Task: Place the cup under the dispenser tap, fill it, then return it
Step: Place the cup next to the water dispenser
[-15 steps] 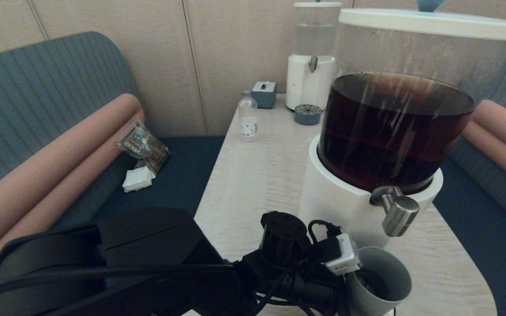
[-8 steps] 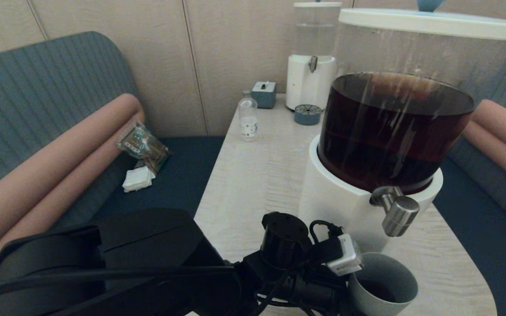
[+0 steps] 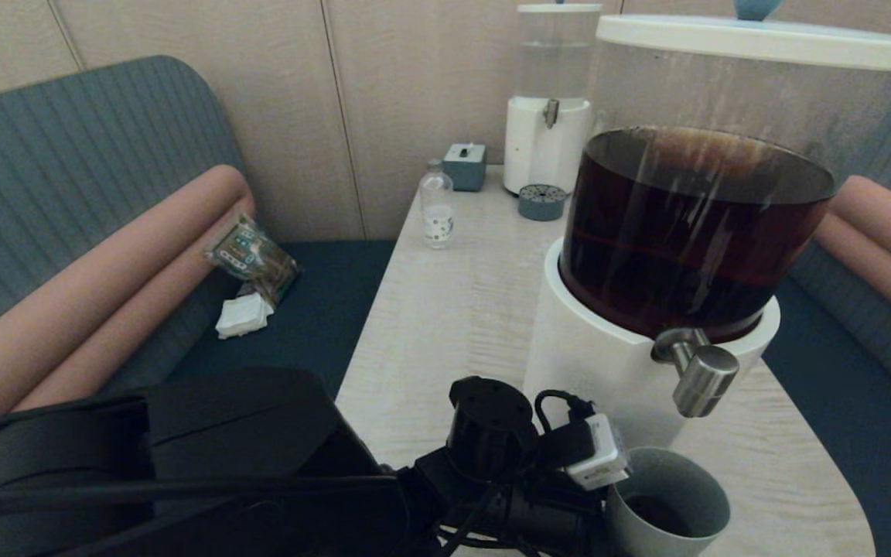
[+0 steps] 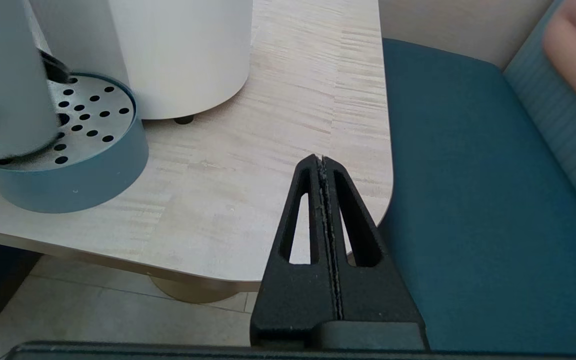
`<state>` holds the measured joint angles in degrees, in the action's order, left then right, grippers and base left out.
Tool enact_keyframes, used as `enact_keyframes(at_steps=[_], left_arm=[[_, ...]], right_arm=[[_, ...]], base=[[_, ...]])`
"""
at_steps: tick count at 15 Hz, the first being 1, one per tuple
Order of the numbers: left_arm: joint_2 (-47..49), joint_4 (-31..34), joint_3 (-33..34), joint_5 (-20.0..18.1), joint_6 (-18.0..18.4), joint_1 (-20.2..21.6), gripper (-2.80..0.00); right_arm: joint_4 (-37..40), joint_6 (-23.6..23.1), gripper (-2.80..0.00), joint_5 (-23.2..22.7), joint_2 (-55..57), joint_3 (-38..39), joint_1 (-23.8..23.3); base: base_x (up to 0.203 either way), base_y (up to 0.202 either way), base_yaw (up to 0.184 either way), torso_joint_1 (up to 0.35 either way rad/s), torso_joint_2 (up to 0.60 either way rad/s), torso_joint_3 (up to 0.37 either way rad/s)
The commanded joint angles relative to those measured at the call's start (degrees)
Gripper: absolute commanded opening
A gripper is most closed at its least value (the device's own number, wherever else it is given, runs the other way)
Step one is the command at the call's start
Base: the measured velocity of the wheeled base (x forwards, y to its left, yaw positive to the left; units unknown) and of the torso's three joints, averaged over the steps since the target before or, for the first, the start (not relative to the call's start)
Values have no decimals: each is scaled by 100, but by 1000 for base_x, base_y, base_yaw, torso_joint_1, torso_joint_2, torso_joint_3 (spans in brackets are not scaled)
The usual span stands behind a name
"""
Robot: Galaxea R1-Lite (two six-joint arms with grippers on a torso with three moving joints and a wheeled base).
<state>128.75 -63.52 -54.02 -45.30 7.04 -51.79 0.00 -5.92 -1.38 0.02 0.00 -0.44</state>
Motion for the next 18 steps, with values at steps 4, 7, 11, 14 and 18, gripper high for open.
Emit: enact_keyframes(at_steps=[4, 7, 11, 14, 18], left_arm=[[-548, -169, 655, 190, -119, 7, -280], [-756, -227, 975, 464, -273, 21, -280], [-963, -574, 1358, 1044, -627, 122, -280], [-1243, -691, 1756, 1265, -693, 341, -280], [-1634, -706, 1985, 1729, -916, 720, -280]], right_arm=[[-5, -5, -280, -3, -20, 53, 0], [-1, -5, -280, -3, -20, 53, 0], [-9, -5, -280, -3, -20, 53, 0], [0, -5, -280, -3, -20, 53, 0], [0, -5, -280, -3, -20, 53, 0]], base=[[0, 0, 0, 0, 0, 0], [0, 0, 0, 0, 0, 0], [0, 0, 0, 0, 0, 0], [0, 0, 0, 0, 0, 0], [0, 0, 0, 0, 0, 0]])
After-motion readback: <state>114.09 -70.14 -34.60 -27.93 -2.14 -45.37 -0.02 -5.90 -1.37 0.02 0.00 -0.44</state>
